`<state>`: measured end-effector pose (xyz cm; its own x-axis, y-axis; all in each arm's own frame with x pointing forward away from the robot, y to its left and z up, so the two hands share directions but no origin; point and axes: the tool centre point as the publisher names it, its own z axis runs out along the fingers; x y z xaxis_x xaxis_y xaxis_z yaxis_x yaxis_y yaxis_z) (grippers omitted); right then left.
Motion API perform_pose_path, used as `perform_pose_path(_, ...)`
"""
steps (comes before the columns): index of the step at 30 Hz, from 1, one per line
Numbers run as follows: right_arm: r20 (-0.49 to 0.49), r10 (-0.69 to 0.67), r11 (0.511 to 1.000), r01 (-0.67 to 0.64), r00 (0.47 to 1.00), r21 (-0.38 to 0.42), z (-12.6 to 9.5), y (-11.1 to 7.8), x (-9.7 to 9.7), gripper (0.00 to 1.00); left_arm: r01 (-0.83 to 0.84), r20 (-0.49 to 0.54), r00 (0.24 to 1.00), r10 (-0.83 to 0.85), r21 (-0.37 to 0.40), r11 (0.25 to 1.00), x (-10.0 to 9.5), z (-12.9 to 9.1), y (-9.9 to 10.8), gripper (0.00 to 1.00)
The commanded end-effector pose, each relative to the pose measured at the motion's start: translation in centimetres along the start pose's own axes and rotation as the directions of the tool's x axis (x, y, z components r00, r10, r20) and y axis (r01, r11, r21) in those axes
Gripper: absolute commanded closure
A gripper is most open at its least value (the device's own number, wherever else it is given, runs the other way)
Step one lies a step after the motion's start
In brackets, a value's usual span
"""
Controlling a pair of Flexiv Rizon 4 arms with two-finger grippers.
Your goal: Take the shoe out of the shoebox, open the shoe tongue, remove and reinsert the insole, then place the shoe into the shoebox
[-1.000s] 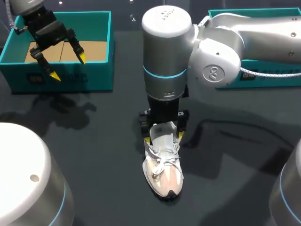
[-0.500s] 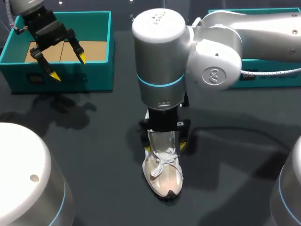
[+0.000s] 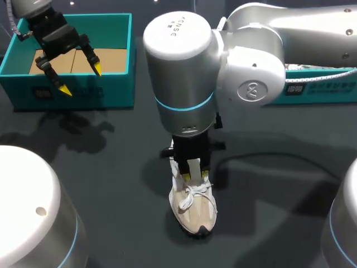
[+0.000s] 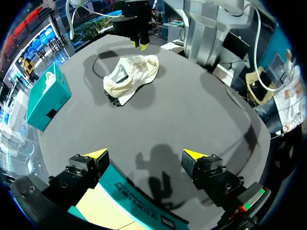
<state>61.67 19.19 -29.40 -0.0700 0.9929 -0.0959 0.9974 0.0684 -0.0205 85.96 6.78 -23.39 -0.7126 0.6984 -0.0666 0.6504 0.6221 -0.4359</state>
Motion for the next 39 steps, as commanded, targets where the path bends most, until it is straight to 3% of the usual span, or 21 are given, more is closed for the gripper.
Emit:
perform_pose_path(1,0.018,-0.016,1.0,0.016,1.0,-0.01,0.2,0.9,0.5,0.72,-0.001,-0.001,1.0,0.001,-0.003,1.0,0.1,0.0,0.0,0.0)
perform_pose_path(9,0.033,-0.097,0.994,0.098,0.995,-0.053,1.5,4.9,0.7,0.7,-0.001,-0.001,1.0,0.001,-0.003,1.0,0.1,0.0,0.0,0.0)
perform_pose_path(14,-0.002,-0.131,0.99,0.13,0.991,-0.061,3.5,6.8,0.3,0.7,-0.001,-0.001,1.0,0.001,-0.003,1.0,0.1,0.0,0.0,0.0)
perform_pose_path(20,-0.026,-0.121,0.991,0.119,0.992,-0.065,4.9,7.4,-0.2,0.7,-0.001,-0.001,1.0,0.001,-0.003,1.0,0.1,0.0,0.0,0.0)
perform_pose_path(29,0.058,-0.136,0.985,0.141,0.989,-0.099,2.4,7.0,0.3,0.69,-0.001,-0.001,1.0,0.001,-0.003,1.0,0.1,0.0,0.0,0.0)
perform_pose_path(39,-0.073,-0.182,0.98,0.174,0.981,-0.095,7.0,9.4,-0.6,0.67,-0.001,-0.001,1.0,0.001,-0.003,1.0,0.1,0.0,0.0,0.0)
